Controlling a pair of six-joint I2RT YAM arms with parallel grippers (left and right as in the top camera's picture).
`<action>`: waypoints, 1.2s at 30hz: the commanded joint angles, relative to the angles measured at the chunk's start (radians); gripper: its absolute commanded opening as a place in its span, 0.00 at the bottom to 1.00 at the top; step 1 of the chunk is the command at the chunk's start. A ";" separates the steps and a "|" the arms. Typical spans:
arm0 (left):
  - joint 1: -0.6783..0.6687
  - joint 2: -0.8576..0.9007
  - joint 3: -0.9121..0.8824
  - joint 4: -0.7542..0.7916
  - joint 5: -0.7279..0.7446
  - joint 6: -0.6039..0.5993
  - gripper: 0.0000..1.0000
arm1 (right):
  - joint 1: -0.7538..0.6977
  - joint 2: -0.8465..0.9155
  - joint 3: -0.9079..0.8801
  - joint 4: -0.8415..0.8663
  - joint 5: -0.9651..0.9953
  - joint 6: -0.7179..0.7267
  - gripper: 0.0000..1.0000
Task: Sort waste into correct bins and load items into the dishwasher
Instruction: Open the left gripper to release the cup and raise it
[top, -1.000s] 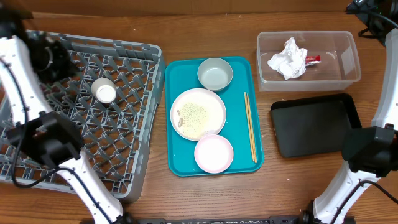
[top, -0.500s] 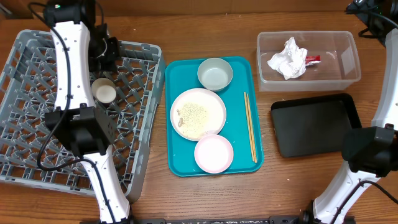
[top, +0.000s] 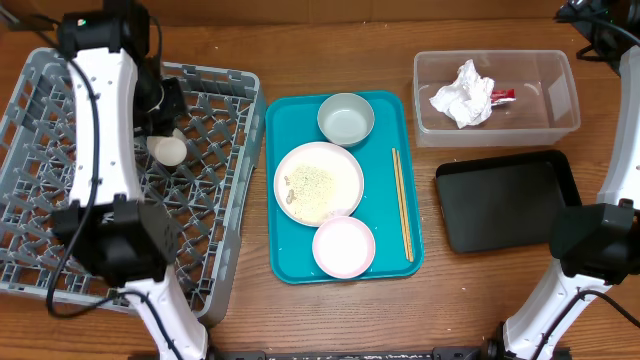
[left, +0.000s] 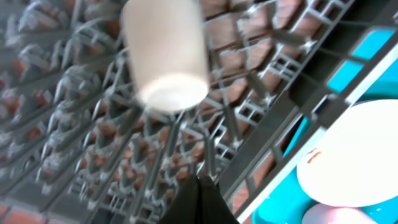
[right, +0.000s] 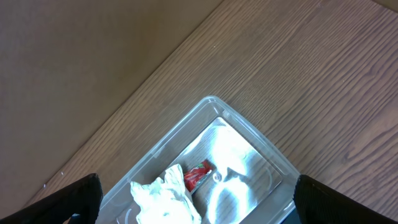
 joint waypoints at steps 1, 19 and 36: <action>0.005 -0.009 -0.077 0.007 -0.092 -0.072 0.04 | 0.003 -0.010 0.008 0.003 0.000 0.002 1.00; 0.022 0.064 -0.184 0.237 -0.164 -0.130 0.04 | 0.003 -0.010 0.008 0.003 0.000 0.001 1.00; 0.054 0.084 -0.176 0.428 -0.199 -0.131 0.07 | 0.003 -0.010 0.008 0.003 0.000 0.002 1.00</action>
